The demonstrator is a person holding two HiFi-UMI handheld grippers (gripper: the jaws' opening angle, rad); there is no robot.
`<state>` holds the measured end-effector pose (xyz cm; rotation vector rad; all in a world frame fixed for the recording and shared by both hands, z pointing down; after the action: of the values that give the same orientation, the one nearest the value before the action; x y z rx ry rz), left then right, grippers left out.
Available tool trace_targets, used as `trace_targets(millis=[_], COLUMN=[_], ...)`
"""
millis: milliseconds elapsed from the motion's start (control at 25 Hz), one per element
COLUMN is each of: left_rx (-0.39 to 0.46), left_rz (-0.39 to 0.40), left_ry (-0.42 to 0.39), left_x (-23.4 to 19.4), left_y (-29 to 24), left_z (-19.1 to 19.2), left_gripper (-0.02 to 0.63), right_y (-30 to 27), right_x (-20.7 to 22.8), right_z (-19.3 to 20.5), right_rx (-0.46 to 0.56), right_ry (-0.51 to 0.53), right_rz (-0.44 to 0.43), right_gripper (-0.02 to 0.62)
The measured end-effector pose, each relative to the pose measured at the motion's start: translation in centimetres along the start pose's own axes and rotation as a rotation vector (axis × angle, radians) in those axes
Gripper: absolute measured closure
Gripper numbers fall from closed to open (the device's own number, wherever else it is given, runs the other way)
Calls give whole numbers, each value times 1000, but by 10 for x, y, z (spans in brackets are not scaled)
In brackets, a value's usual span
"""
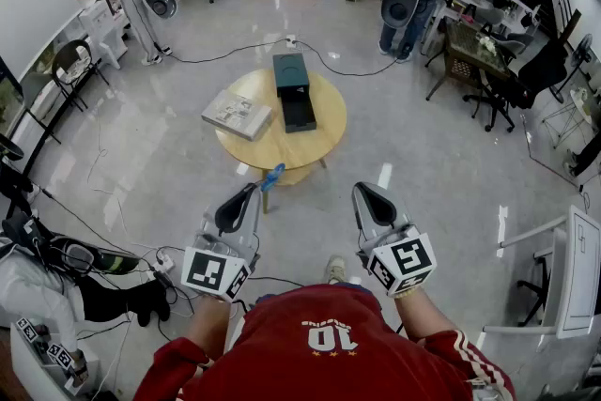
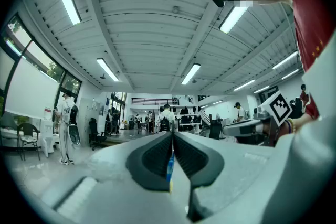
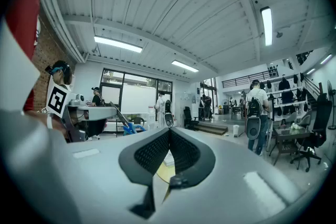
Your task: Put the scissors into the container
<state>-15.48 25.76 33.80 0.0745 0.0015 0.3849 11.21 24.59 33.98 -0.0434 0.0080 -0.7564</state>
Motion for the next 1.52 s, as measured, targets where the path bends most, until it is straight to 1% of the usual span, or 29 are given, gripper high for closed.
trace_targets(millis=[240,600,840,1080,1240,1520], left_rx=[3,2,5,-15,-22,-32], left_rz=[-1,-3,11,25,33,27], left_ry=[12,24,38,53,59,64], left_x=[-4,-6,-5,-9,-8,-12], left_y=[1,10,11,12,2,-16], left_z=[1,1,2,11,13,18], left_gripper=[594,594,594,594,594,594], right_y=[-3,2,6,2,1,-15], right_x=[-7,-16,-16,-20,-15,3], right_z=[1,0,-2,3,8,13], right_rx=[-14,-11,-5,-48,-75,-84], right_ry=[6,11,19,-1,-14,-25], right_rz=[-17,-3,13,-10,-26,-44], right_gripper=[606,606,606,604,604,604])
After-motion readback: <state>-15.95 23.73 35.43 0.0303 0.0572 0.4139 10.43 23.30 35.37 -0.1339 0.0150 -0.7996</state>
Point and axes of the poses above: the fingertips, and each gripper's own axes: y backward along the fingers, x to its right, z out of its underside, the point moved 8 cm from there along y, backward along the fingers, and after that the axes turned 9 degrees about -z, right-handed, at the moved point
